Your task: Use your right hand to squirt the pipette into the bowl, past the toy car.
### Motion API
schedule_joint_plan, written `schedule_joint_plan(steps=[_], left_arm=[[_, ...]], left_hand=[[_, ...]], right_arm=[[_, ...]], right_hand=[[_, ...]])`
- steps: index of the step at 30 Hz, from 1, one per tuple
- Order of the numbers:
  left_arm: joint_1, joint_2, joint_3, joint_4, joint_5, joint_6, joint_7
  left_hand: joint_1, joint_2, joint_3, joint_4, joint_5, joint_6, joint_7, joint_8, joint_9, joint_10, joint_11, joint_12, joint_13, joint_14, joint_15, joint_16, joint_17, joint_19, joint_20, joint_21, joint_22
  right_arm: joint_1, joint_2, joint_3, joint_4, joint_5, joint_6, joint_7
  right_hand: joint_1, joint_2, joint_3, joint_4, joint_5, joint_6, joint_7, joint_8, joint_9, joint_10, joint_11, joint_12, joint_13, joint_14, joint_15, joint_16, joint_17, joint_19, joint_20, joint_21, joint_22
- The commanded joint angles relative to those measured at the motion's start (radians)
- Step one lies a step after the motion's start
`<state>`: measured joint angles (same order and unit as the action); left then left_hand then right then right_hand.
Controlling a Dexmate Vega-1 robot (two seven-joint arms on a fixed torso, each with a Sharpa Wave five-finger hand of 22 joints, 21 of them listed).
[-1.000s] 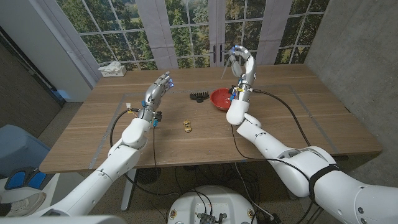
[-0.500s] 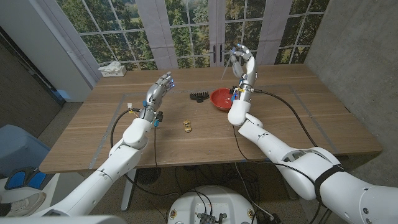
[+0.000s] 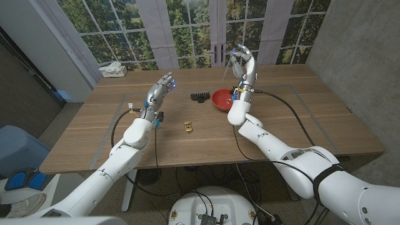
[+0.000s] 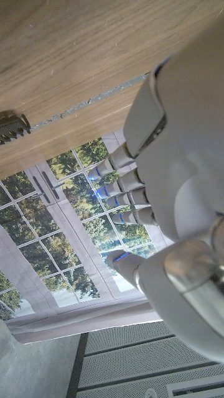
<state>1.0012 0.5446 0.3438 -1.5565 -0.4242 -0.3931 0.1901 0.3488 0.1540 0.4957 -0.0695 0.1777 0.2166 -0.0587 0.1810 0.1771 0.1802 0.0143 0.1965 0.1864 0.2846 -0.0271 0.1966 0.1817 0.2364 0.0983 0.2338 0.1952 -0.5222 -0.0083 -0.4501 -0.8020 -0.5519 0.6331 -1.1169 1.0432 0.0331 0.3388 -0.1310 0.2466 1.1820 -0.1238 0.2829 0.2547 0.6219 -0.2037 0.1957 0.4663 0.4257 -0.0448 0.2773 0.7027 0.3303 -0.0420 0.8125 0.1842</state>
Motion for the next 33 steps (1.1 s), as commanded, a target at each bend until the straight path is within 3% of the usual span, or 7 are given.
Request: schedule_joint_plan(steps=[1, 5, 10, 21, 24, 26, 33], left_arm=[[-0.015, 0.001, 0.000, 0.022, -0.013, -0.005, -0.018], [-0.015, 0.001, -0.002, 0.028, -0.017, -0.008, -0.021], [-0.018, 0.002, -0.003, 0.036, -0.021, -0.011, -0.025], [-0.023, 0.003, -0.007, 0.050, -0.028, -0.023, -0.034], [-0.023, 0.003, -0.008, 0.053, -0.030, -0.027, -0.036], [-0.023, 0.004, -0.009, 0.054, -0.032, -0.029, -0.039], [-0.025, 0.005, -0.010, 0.058, -0.034, -0.034, -0.044]], left_hand=[[-0.009, -0.002, 0.002, -0.004, -0.002, 0.005, 0.003, 0.004, 0.001, 0.009, -0.001, 0.006, 0.002, 0.008, 0.000, 0.007, 0.000, 0.000, 0.007, 0.010, 0.003], [-0.011, -0.002, 0.004, -0.004, -0.002, 0.004, 0.003, 0.004, 0.001, 0.010, -0.002, 0.006, 0.002, 0.010, 0.001, 0.007, 0.000, 0.001, 0.006, 0.010, 0.003], [-0.013, -0.001, 0.005, -0.005, -0.001, 0.004, 0.002, 0.004, 0.001, 0.010, -0.002, 0.006, 0.002, 0.013, 0.000, 0.007, 0.000, 0.002, 0.008, 0.010, 0.003], [-0.018, 0.001, 0.009, -0.006, -0.001, 0.003, 0.003, 0.003, 0.001, 0.011, -0.003, 0.006, 0.002, 0.015, 0.000, 0.006, 0.000, 0.003, 0.009, 0.011, 0.003], [-0.020, 0.001, 0.010, -0.006, -0.001, 0.003, 0.003, 0.003, 0.001, 0.011, -0.002, 0.006, 0.002, 0.015, 0.000, 0.006, 0.000, 0.004, 0.009, 0.011, 0.003], [-0.020, 0.001, 0.010, -0.007, -0.001, 0.003, 0.003, 0.003, 0.001, 0.011, -0.003, 0.006, 0.002, 0.016, -0.001, 0.005, 0.000, 0.004, 0.009, 0.011, 0.003], [-0.024, 0.001, 0.012, -0.007, -0.001, 0.002, 0.005, 0.003, 0.001, 0.012, -0.002, 0.006, 0.002, 0.018, -0.001, 0.005, 0.001, 0.005, 0.008, 0.011, 0.003]], right_arm=[[-0.004, 0.099, 0.149, 0.044, -0.165, -0.028, 0.000], [-0.010, 0.121, 0.181, 0.043, -0.228, -0.054, 0.000], [-0.008, 0.152, 0.234, 0.059, -0.296, -0.050, 0.000], [-0.001, 0.248, 0.438, 0.105, -0.547, -0.022, 0.000], [0.002, 0.258, 0.465, 0.111, -0.579, -0.017, 0.000], [0.013, 0.243, 0.463, 0.137, -0.584, 0.041, 0.000], [0.010, 0.262, 0.498, 0.131, -0.610, 0.039, 0.000]], right_hand=[[-0.002, 0.025, -0.021, 0.003, 0.012, 0.005, 0.009, 0.023, 0.040, -0.030, -0.001, 0.002, 0.006, -0.044, -0.171, -0.007, 0.013, -0.043, -0.096, -0.015, 0.003], [-0.013, 0.082, -0.016, 0.023, 0.036, -0.016, 0.047, 0.052, 0.100, -0.044, -0.004, 0.013, 0.019, -0.062, -0.168, -0.017, 0.005, -0.068, -0.086, -0.021, 0.003], [-0.022, 0.103, -0.025, 0.028, 0.045, -0.042, 0.055, 0.071, 0.149, -0.045, -0.006, 0.036, 0.040, -0.060, -0.171, -0.012, 0.014, -0.078, -0.085, -0.023, 0.002], [-0.021, 0.111, -0.032, 0.019, 0.064, -0.051, 0.069, 0.117, 0.228, -0.039, -0.008, 0.082, 0.083, -0.052, -0.174, -0.015, 0.021, -0.091, -0.078, -0.027, 0.000], [-0.019, 0.112, -0.033, 0.016, 0.067, -0.054, 0.069, 0.125, 0.241, -0.039, -0.008, 0.090, 0.091, -0.051, -0.174, -0.014, 0.024, -0.091, -0.078, -0.027, 0.000], [-0.016, 0.114, -0.033, 0.014, 0.069, -0.055, 0.070, 0.128, 0.248, -0.038, -0.007, 0.095, 0.095, -0.049, -0.176, -0.014, 0.026, -0.091, -0.078, -0.027, 0.000], [-0.013, 0.114, -0.037, 0.009, 0.076, -0.061, 0.070, 0.144, 0.276, -0.038, -0.007, 0.113, 0.113, -0.039, -0.175, -0.011, 0.031, -0.079, -0.083, -0.022, 0.001]])
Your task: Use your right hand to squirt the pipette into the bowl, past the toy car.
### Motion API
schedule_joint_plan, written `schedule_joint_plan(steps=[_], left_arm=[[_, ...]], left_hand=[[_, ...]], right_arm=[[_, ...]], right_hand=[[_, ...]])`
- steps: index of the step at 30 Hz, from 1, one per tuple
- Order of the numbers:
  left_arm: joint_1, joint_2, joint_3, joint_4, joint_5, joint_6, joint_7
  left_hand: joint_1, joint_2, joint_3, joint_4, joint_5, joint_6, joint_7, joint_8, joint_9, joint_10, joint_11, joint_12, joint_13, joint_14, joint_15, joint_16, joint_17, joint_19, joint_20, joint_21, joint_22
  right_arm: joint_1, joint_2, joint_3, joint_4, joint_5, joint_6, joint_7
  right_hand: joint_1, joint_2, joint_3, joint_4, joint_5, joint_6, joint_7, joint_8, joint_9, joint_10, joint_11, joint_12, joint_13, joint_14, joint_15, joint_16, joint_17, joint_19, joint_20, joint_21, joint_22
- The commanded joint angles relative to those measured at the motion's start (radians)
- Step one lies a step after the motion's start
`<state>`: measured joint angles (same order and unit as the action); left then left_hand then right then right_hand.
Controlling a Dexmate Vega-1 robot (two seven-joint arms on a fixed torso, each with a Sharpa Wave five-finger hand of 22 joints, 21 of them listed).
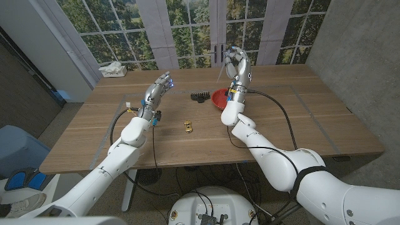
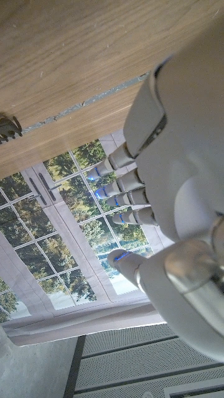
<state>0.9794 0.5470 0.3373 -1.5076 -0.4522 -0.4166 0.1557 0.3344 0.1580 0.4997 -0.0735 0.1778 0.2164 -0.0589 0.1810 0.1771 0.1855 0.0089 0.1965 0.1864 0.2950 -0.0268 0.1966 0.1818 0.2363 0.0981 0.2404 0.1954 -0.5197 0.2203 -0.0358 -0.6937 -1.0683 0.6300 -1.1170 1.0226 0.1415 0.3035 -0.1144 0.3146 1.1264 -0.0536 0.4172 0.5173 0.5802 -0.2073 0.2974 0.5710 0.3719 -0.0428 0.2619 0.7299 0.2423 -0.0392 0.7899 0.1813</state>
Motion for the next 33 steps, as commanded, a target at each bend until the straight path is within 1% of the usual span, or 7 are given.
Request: schedule_joint_plan(steps=[1, 7, 15, 17, 20, 23, 33], left_arm=[[-0.004, 0.003, -0.003, 0.010, -0.006, -0.011, -0.011], [-0.005, 0.003, -0.004, 0.014, -0.007, -0.017, -0.015], [-0.003, 0.003, -0.006, 0.015, -0.010, -0.022, -0.016], [-0.002, 0.004, -0.006, 0.013, -0.009, -0.021, -0.017], [-0.001, 0.004, -0.006, 0.012, -0.010, -0.021, -0.017], [-0.002, 0.004, -0.006, 0.013, -0.011, -0.022, -0.019], [0.001, 0.003, -0.004, 0.010, -0.010, -0.028, -0.022]], left_hand=[[-0.010, -0.003, 0.009, -0.003, -0.001, 0.002, 0.004, 0.003, 0.001, 0.006, 0.003, 0.006, 0.002, 0.007, -0.001, 0.005, 0.001, 0.005, 0.009, 0.004, 0.003], [-0.013, -0.003, 0.010, -0.004, -0.001, 0.003, 0.005, 0.003, 0.001, 0.006, 0.005, 0.005, 0.002, 0.008, -0.002, 0.004, 0.001, 0.005, 0.008, 0.004, 0.003], [-0.017, -0.003, 0.012, -0.005, -0.001, 0.004, 0.005, 0.004, 0.001, 0.006, 0.004, 0.005, 0.002, 0.008, 0.000, 0.003, 0.001, 0.005, 0.009, 0.004, 0.003], [-0.018, -0.003, 0.012, -0.006, -0.001, 0.004, 0.004, 0.004, 0.001, 0.006, 0.004, 0.005, 0.002, 0.009, 0.000, 0.003, 0.001, 0.006, 0.009, 0.004, 0.003], [-0.019, -0.004, 0.013, -0.006, -0.001, 0.004, 0.005, 0.004, 0.001, 0.007, 0.005, 0.005, 0.002, 0.009, 0.001, 0.003, 0.001, 0.005, 0.009, 0.004, 0.003], [-0.021, -0.004, 0.014, -0.007, -0.001, 0.004, 0.004, 0.004, 0.001, 0.007, 0.004, 0.005, 0.002, 0.008, 0.000, 0.002, 0.001, 0.005, 0.009, 0.004, 0.003], [-0.025, -0.006, 0.016, -0.010, -0.002, 0.004, 0.004, 0.004, 0.002, 0.007, 0.006, 0.005, 0.002, 0.009, -0.001, 0.001, 0.000, 0.004, 0.010, 0.003, 0.003]], right_arm=[[0.007, 0.034, 0.084, 0.021, -0.097, 0.043, 0.000], [0.015, 0.033, 0.091, 0.038, -0.090, 0.070, 0.000], [0.012, 0.027, 0.077, 0.031, -0.066, 0.097, 0.000], [0.006, 0.029, 0.078, 0.019, -0.068, 0.100, 0.000], [0.000, 0.030, 0.079, 0.008, -0.073, 0.097, 0.000], [-0.004, 0.030, 0.077, 0.000, -0.073, 0.095, 0.000], [-0.030, 0.028, 0.075, -0.053, -0.070, 0.086, 0.000]], right_hand=[[0.008, 0.005, -0.001, -0.009, 0.010, -0.004, -0.001, 0.013, 0.018, 0.004, -0.003, 0.015, 0.012, 0.016, -0.176, 0.002, 0.003, 0.014, -0.085, 0.003, 0.004], [0.009, -0.010, 0.007, -0.018, 0.031, 0.011, 0.000, 0.008, 0.003, 0.013, -0.002, 0.045, 0.035, 0.042, -0.171, -0.009, -0.010, 0.038, -0.066, 0.012, 0.002], [0.013, -0.068, 0.042, -0.047, 0.074, 0.048, 0.016, -0.044, -0.095, 0.054, -0.001, 0.096, 0.052, 0.117, -0.171, -0.022, -0.036, 0.100, -0.039, 0.025, -0.003], [0.029, -0.083, 0.049, -0.058, 0.068, 0.052, 0.013, -0.061, -0.122, 0.060, 0.001, 0.093, 0.037, 0.131, -0.176, -0.017, -0.033, 0.120, -0.043, 0.031, -0.002], [0.041, -0.099, 0.052, -0.061, 0.056, 0.066, -0.006, -0.076, -0.152, 0.065, 0.001, 0.079, 0.020, 0.151, -0.172, -0.001, -0.025, 0.135, -0.042, 0.035, -0.002], [0.050, -0.114, 0.070, -0.056, 0.040, 0.062, -0.009, -0.107, -0.202, 0.066, 0.001, 0.046, -0.010, 0.165, -0.169, 0.004, -0.031, 0.142, -0.041, 0.038, 0.000], [0.051, -0.120, 0.067, -0.047, 0.009, -0.001, -0.012, -0.155, -0.243, 0.047, 0.004, 0.003, -0.038, 0.153, -0.165, 0.017, -0.016, 0.145, -0.038, 0.042, 0.002]])
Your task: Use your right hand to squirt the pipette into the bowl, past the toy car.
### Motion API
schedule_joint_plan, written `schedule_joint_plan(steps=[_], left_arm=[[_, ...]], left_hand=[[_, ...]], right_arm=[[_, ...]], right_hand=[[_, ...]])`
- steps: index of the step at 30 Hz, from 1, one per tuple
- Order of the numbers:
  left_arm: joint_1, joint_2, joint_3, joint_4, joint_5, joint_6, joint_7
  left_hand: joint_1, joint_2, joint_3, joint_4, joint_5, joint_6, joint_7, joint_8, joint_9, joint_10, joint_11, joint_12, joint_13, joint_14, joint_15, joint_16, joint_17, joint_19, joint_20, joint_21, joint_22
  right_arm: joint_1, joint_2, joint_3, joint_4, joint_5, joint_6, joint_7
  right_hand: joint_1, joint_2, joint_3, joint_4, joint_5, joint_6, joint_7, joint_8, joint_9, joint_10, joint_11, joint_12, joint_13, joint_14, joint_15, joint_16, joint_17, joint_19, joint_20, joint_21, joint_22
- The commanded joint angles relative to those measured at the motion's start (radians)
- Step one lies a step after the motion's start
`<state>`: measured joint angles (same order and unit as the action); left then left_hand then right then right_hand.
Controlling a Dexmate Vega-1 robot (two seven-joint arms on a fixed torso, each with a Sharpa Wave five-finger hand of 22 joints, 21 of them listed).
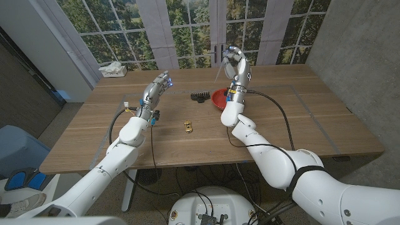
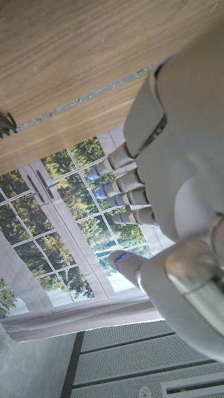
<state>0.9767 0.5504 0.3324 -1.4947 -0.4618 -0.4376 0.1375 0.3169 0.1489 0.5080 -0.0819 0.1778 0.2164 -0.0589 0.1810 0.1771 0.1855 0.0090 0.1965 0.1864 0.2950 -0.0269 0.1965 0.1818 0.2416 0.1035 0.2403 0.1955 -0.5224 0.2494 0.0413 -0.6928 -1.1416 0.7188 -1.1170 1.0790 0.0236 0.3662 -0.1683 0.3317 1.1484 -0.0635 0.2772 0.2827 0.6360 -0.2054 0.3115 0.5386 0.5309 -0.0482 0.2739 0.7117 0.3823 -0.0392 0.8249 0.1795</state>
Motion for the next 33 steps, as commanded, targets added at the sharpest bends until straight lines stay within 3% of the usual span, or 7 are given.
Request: schedule_joint_plan(steps=[1, 8, 22, 25, 33], left_arm=[[0.004, 0.000, 0.001, -0.004, 0.000, -0.007, -0.004], [0.015, 0.003, -0.001, -0.018, 0.002, -0.004, 0.003], [0.016, 0.004, 0.002, -0.026, 0.003, 0.005, 0.002], [0.014, 0.003, 0.003, -0.023, 0.001, 0.007, 0.000], [0.004, -0.001, 0.007, -0.007, -0.003, 0.002, -0.012]], left_hand=[[-0.008, 0.003, 0.008, -0.001, -0.002, 0.004, 0.005, 0.004, 0.002, 0.007, 0.004, 0.005, 0.002, 0.009, -0.001, 0.001, 0.000, -0.001, 0.004, 0.003, 0.003], [-0.011, 0.002, 0.010, -0.003, -0.002, 0.003, 0.005, 0.003, 0.002, 0.007, 0.003, 0.005, 0.002, 0.008, 0.000, 0.000, 0.000, -0.002, 0.004, 0.003, 0.003], [-0.018, 0.002, 0.014, -0.006, -0.002, 0.002, 0.004, 0.003, 0.002, 0.007, 0.004, 0.004, 0.002, 0.011, 0.002, -0.001, 0.000, -0.002, 0.005, 0.003, 0.003], [-0.019, 0.002, 0.015, -0.007, -0.002, 0.002, 0.004, 0.003, 0.002, 0.007, 0.004, 0.004, 0.002, 0.011, 0.002, -0.001, 0.000, -0.002, 0.005, 0.003, 0.003], [-0.022, 0.001, 0.018, -0.009, -0.002, 0.002, 0.005, 0.003, 0.002, 0.006, 0.005, 0.004, 0.003, 0.013, 0.002, -0.001, 0.000, -0.002, 0.005, 0.002, 0.003]], right_arm=[[-0.030, -0.001, -0.003, -0.058, 0.005, -0.004, 0.000], [-0.046, -0.014, -0.023, -0.090, 0.017, -0.018, 0.000], [-0.086, -0.055, -0.091, -0.164, 0.087, -0.070, 0.000], [-0.096, -0.087, -0.146, -0.189, 0.148, -0.096, 0.000], [-0.117, -0.250, -0.409, -0.310, 0.449, -0.225, 0.013]], right_hand=[[-0.006, -0.002, 0.006, 0.008, -0.010, -0.027, -0.003, -0.018, -0.012, -0.010, 0.002, -0.015, -0.008, -0.007, -0.160, 0.004, 0.001, 0.004, -0.037, 0.007, 0.004], [-0.019, -0.002, 0.005, 0.016, -0.022, -0.060, -0.009, -0.037, -0.026, -0.020, 0.002, -0.034, -0.020, -0.015, -0.159, 0.002, 0.001, 0.003, -0.035, 0.008, 0.004], [-0.033, -0.002, 0.005, 0.021, -0.034, -0.072, -0.011, -0.047, -0.041, -0.027, 0.003, -0.055, -0.032, -0.023, -0.157, 0.001, 0.000, 0.002, -0.032, 0.008, 0.003], [-0.036, -0.002, 0.006, 0.022, -0.036, -0.074, -0.009, -0.048, -0.043, -0.022, 0.003, -0.055, -0.034, -0.023, -0.156, 0.001, -0.001, 0.002, -0.031, 0.008, 0.003], [-0.050, -0.003, 0.002, 0.027, -0.042, -0.069, -0.005, -0.048, -0.049, -0.020, 0.006, -0.061, -0.039, -0.021, -0.153, 0.004, 0.001, 0.001, -0.027, 0.008, 0.003]])
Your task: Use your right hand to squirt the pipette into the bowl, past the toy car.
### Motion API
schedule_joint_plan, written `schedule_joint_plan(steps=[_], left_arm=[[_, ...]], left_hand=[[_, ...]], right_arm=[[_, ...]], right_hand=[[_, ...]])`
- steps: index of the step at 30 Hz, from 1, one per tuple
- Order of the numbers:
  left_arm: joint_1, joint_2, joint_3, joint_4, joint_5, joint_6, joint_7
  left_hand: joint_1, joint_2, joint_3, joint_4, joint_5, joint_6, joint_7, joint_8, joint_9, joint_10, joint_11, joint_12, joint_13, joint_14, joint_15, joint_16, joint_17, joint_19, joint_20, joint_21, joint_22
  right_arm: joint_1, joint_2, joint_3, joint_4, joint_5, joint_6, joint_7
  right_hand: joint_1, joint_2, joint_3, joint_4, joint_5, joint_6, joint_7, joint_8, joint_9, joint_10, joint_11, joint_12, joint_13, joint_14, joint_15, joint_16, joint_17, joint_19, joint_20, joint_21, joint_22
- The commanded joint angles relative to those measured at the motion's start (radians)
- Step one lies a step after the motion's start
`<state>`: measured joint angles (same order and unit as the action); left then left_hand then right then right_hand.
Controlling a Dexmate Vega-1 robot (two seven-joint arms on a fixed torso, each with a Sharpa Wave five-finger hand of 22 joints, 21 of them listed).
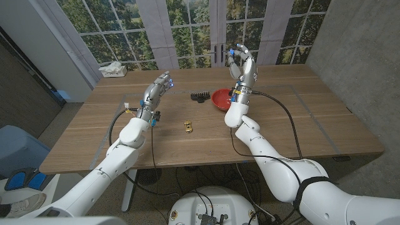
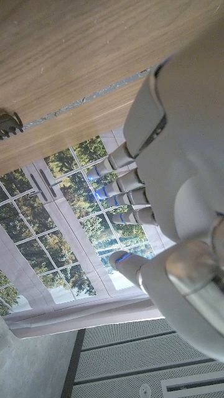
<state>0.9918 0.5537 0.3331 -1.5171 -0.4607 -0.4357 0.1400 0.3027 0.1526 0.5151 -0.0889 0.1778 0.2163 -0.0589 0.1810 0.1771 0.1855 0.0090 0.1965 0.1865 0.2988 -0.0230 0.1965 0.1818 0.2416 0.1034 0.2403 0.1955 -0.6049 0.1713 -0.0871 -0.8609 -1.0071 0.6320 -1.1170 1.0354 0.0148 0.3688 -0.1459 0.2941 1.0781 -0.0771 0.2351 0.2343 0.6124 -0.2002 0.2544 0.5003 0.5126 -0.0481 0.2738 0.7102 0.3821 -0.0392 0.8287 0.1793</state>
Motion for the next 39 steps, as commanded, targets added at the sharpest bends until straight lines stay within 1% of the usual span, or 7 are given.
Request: schedule_joint_plan(steps=[1, 7, 9, 14, 23, 32, 39], left_arm=[[-0.012, -0.005, 0.006, 0.016, -0.005, 0.000, -0.014], [-0.018, -0.007, 0.008, 0.026, -0.007, -0.004, -0.020], [-0.020, -0.007, 0.008, 0.028, -0.007, -0.005, -0.021], [-0.022, -0.006, 0.007, 0.032, -0.008, -0.008, -0.024], [-0.020, -0.005, 0.006, 0.033, -0.011, -0.015, -0.029], [-0.004, 0.002, 0.001, 0.015, -0.008, -0.017, -0.022], [0.009, 0.005, -0.002, -0.003, -0.003, -0.017, -0.013]], left_hand=[[-0.008, -0.003, 0.011, -0.002, -0.002, 0.002, 0.004, 0.003, 0.002, 0.007, 0.005, 0.004, 0.002, 0.009, -0.002, -0.001, 0.000, -0.002, 0.005, 0.002, 0.003], [-0.011, -0.003, 0.013, -0.004, -0.002, 0.002, 0.004, 0.004, 0.002, 0.006, 0.004, 0.004, 0.002, 0.009, -0.002, -0.002, 0.000, -0.002, 0.005, 0.002, 0.003], [-0.012, -0.003, 0.013, -0.004, -0.002, 0.002, 0.004, 0.003, 0.002, 0.007, 0.004, 0.004, 0.002, 0.009, -0.001, -0.002, 0.000, -0.002, 0.005, 0.002, 0.003], [-0.014, -0.003, 0.015, -0.006, -0.002, 0.002, 0.005, 0.004, 0.002, 0.007, 0.004, 0.004, 0.002, 0.009, -0.001, -0.002, 0.000, -0.002, 0.004, 0.002, 0.003], [-0.018, -0.003, 0.018, -0.008, -0.002, 0.002, 0.004, 0.004, 0.002, 0.006, 0.004, 0.003, 0.002, 0.008, -0.001, -0.003, 0.000, -0.002, 0.005, 0.002, 0.003], [-0.022, -0.004, 0.020, -0.010, -0.002, 0.002, 0.003, 0.004, 0.002, 0.005, 0.005, 0.003, 0.002, 0.008, -0.002, -0.004, 0.000, -0.002, 0.005, 0.002, 0.003], [-0.024, -0.004, 0.023, -0.011, -0.002, 0.002, 0.004, 0.004, 0.002, 0.005, 0.005, 0.003, 0.002, 0.009, -0.001, -0.004, 0.000, -0.002, 0.005, 0.001, 0.003]], right_arm=[[-0.034, -0.188, -0.305, -0.155, 0.336, -0.157, 0.006], [-0.049, -0.272, -0.403, -0.251, 0.471, -0.240, 0.037], [-0.053, -0.292, -0.425, -0.279, 0.494, -0.275, 0.036], [-0.078, -0.346, -0.456, -0.368, 0.568, -0.347, 0.083], [-0.123, -0.416, -0.471, -0.513, 0.655, -0.475, 0.157], [-0.182, -0.465, -0.454, -0.653, 0.710, -0.608, 0.203], [-0.220, -0.509, -0.439, -0.739, 0.741, -0.687, 0.243]], right_hand=[[-0.008, 0.007, -0.001, 0.006, -0.006, 0.001, 0.009, -0.006, -0.001, 0.003, 0.002, -0.005, -0.001, -0.002, -0.153, 0.005, 0.003, 0.002, -0.027, 0.005, 0.003], [-0.012, 0.006, 0.000, 0.006, -0.009, -0.001, 0.011, -0.007, -0.004, 0.005, 0.004, -0.008, -0.004, -0.003, -0.153, 0.004, 0.002, 0.002, -0.024, 0.005, 0.003], [-0.014, 0.006, 0.000, 0.006, -0.010, -0.002, 0.011, -0.008, -0.005, 0.005, 0.007, -0.010, -0.005, -0.004, -0.153, 0.004, 0.002, 0.002, -0.021, 0.005, 0.003], [-0.019, 0.005, 0.000, 0.006, -0.014, -0.002, 0.013, -0.009, -0.008, 0.006, 0.011, -0.013, -0.008, -0.005, -0.152, 0.004, 0.001, 0.003, -0.017, 0.005, 0.003], [-0.024, 0.007, -0.003, 0.007, -0.021, -0.006, 0.017, -0.012, -0.012, 0.001, 0.017, -0.020, -0.012, -0.010, -0.150, 0.009, 0.008, 0.001, -0.011, 0.004, 0.003], [-0.030, 0.014, -0.009, 0.008, -0.032, -0.009, 0.023, -0.014, -0.016, -0.004, 0.022, -0.027, -0.015, -0.020, -0.146, 0.020, 0.023, -0.002, -0.002, 0.005, 0.004], [-0.026, 0.021, -0.007, 0.004, -0.040, -0.006, 0.025, -0.013, -0.018, -0.010, 0.028, -0.030, -0.015, -0.028, -0.149, 0.023, 0.029, -0.004, 0.000, 0.004, 0.004]])
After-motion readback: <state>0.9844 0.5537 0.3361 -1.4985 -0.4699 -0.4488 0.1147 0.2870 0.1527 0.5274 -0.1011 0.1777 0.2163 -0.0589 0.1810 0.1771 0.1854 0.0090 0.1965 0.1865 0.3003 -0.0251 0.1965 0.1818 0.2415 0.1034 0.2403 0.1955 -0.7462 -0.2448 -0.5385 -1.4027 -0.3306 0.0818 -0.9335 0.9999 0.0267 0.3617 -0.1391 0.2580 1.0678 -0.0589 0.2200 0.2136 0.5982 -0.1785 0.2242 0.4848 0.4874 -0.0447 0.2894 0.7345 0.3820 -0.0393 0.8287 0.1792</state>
